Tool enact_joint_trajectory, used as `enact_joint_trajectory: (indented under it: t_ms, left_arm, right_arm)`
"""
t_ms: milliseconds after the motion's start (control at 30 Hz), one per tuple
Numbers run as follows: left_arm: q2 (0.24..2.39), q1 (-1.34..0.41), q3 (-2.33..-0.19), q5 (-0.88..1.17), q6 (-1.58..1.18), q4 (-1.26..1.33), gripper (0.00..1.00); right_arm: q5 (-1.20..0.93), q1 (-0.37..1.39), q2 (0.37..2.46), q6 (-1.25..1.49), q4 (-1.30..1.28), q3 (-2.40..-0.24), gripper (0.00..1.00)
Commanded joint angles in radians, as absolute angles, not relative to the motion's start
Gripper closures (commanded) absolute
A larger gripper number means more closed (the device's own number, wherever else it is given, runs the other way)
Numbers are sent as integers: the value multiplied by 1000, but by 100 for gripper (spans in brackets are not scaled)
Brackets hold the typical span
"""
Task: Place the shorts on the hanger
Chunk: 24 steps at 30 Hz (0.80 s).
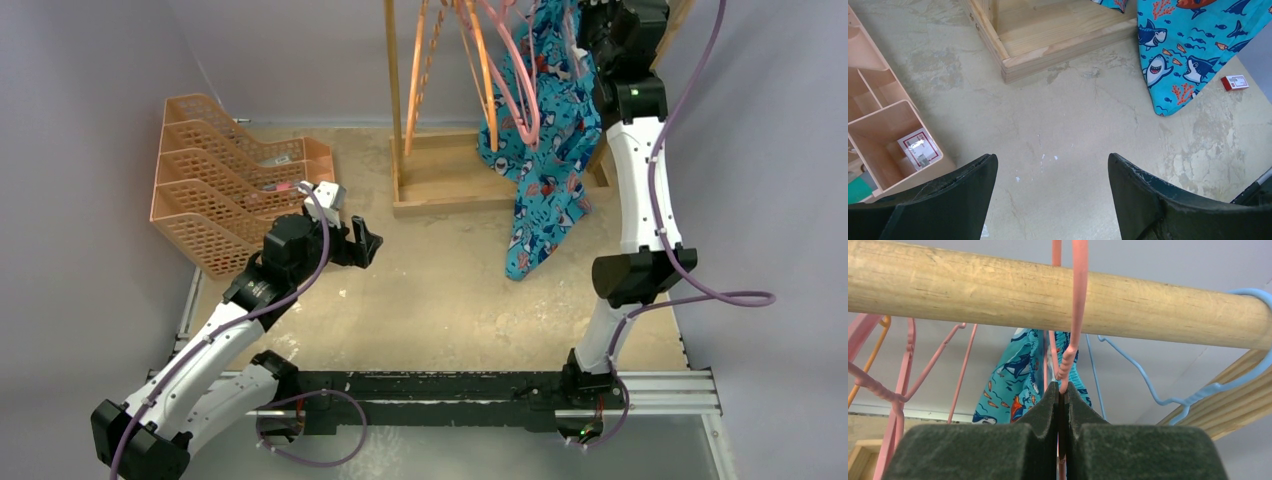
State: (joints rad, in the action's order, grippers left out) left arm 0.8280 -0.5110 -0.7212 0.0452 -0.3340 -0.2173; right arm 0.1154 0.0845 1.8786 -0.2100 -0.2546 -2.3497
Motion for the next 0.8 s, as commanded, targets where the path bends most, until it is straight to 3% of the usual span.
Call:
enact_joint_trajectory:
  t_ms: [0, 100, 200, 500, 600, 767]
  left_arm:
    - [827, -508, -709, 59, -344, -165, 20]
    - [825, -508, -710, 55, -344, -167, 20]
    - [822, -508, -711, 50, -342, -167, 20]
    - [823, -508, -717, 24, -339, -175, 20]
    - [816, -508, -719, -9, -337, -178, 20]
    - [821, -508, -746, -80, -349, -188, 18]
  right_arm:
    - [126, 81, 1820, -185, -173, -2320, 100]
    - [125, 82, 1780, -158, -167, -2266, 99]
    - [140, 81, 1743, -153, -144, -2193, 89]
    - [182, 81, 1694, -111, -262, -2195, 46]
    - [163, 82, 1619, -43, -278, -2087, 26]
    - [125, 81, 1451, 32, -252, -1836, 10]
